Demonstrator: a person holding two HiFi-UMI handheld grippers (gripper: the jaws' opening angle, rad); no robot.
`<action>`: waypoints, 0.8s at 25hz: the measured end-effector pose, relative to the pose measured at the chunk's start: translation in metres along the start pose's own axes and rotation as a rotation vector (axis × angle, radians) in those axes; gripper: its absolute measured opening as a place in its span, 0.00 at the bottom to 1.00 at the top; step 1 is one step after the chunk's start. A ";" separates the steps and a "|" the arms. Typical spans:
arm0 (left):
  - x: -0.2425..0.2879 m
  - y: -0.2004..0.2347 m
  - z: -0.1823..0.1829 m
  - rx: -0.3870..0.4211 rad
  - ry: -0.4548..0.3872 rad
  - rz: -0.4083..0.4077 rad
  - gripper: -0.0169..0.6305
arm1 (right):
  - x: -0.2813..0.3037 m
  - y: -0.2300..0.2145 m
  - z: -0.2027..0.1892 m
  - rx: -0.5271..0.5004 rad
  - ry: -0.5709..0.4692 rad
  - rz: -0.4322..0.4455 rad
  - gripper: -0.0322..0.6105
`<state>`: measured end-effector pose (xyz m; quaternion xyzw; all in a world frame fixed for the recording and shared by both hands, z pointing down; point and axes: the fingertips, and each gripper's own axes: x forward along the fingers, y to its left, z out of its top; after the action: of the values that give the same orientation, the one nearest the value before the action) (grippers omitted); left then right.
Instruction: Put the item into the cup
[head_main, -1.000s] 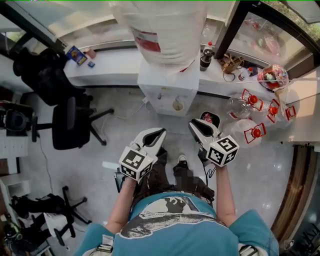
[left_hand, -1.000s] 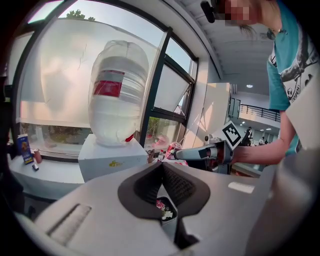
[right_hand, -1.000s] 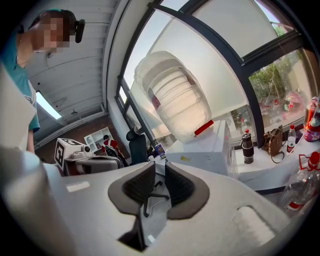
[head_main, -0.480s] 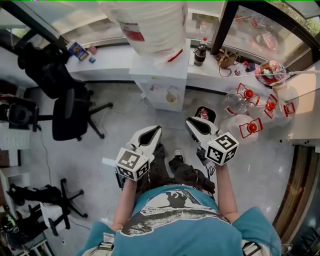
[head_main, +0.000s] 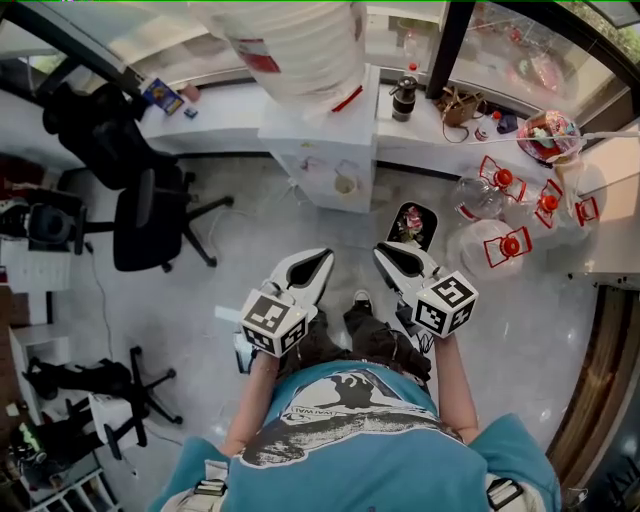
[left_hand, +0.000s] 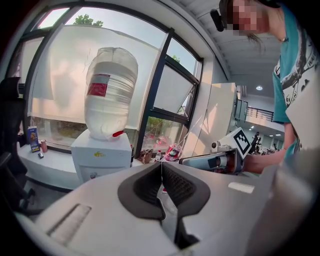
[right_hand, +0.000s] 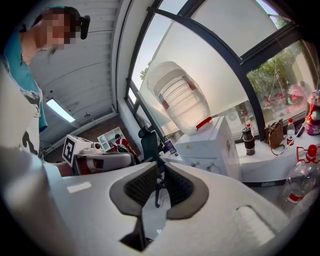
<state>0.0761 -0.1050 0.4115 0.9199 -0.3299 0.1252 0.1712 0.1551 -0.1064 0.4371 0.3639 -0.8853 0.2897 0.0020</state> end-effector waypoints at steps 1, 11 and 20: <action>0.000 -0.001 0.000 0.001 0.002 -0.004 0.05 | -0.001 0.000 -0.002 0.005 0.002 -0.001 0.11; -0.031 0.007 -0.011 -0.001 0.012 -0.015 0.05 | 0.010 0.023 -0.011 -0.036 0.008 -0.018 0.08; -0.084 0.021 -0.022 0.028 0.006 -0.055 0.05 | 0.039 0.085 -0.026 -0.043 -0.019 -0.040 0.06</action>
<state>-0.0032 -0.0638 0.4075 0.9305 -0.3021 0.1280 0.1626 0.0661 -0.0699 0.4234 0.3843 -0.8837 0.2671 0.0072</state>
